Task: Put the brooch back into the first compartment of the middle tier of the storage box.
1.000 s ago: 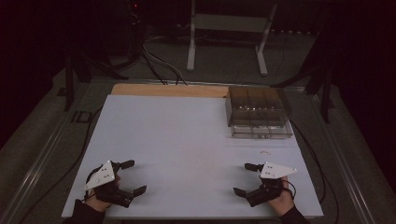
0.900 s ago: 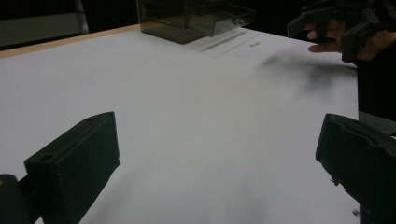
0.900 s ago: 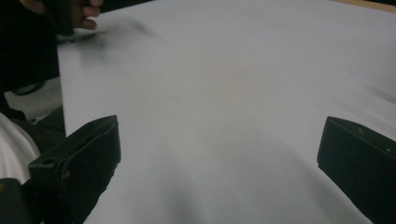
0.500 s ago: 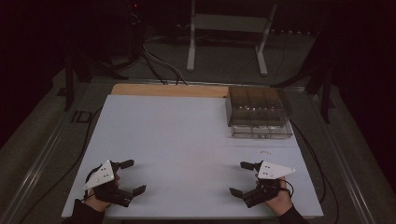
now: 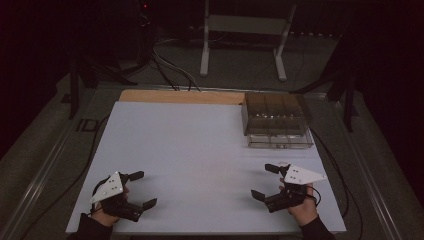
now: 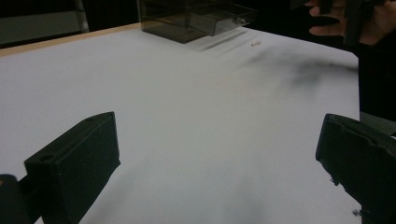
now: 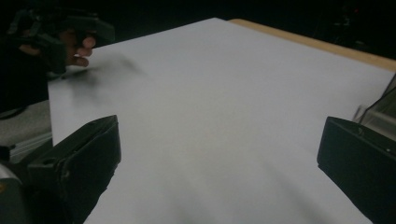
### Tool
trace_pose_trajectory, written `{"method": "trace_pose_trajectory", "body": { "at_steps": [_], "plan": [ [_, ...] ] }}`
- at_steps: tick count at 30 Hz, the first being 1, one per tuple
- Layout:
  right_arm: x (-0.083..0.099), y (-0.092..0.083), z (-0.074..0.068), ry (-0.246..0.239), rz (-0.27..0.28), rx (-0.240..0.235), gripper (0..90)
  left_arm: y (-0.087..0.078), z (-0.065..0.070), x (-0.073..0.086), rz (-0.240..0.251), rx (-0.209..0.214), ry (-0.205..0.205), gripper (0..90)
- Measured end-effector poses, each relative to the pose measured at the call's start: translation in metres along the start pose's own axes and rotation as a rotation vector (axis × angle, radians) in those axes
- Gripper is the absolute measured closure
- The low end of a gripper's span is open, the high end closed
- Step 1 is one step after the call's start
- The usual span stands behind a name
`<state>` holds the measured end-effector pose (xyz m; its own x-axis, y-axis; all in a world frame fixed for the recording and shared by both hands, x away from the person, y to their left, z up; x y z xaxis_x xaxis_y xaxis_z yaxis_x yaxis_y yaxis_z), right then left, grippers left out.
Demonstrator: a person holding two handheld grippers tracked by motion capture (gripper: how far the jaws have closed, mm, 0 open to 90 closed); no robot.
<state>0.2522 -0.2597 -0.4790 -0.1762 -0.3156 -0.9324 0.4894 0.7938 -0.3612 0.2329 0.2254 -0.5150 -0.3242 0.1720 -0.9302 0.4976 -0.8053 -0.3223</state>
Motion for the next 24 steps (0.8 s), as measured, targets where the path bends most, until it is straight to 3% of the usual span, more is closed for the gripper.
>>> {"method": "trace_pose_trajectory", "body": {
  "at_steps": [2,4,8,20,24],
  "plan": [
    [-0.003,-0.001,0.002,0.003,0.010,0.011,0.0,0.000,0.000,0.000,0.000,-0.001,-0.002,0.3],
    [-0.006,-0.002,0.005,0.036,0.037,0.006,0.0,-0.001,0.000,0.000,0.003,-0.006,0.001,0.3],
    [-0.011,-0.005,0.009,0.042,0.053,0.039,0.0,-0.003,-0.001,0.000,0.009,-0.007,-0.007,0.3],
    [-0.012,-0.012,0.028,0.069,0.044,0.123,0.0,-0.004,-0.001,-0.001,0.012,-0.011,-0.003,0.3],
    [-0.010,-0.012,0.038,0.088,0.013,0.138,0.0,-0.004,-0.001,-0.001,0.010,-0.009,-0.007,0.3]
  ]
}}
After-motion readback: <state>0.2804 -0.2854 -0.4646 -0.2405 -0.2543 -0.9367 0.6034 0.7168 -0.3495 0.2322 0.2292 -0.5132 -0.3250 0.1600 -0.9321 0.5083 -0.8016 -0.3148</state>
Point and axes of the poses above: each handheld gripper's, and its own axes: y roughly forward along the jaws, x roughly out of its underside, z roughly to its right, the point moved 1 cm from there along y, roughly forward along the jaws, and after that the axes turned 6 degrees about -y, right-handed, at the moved point
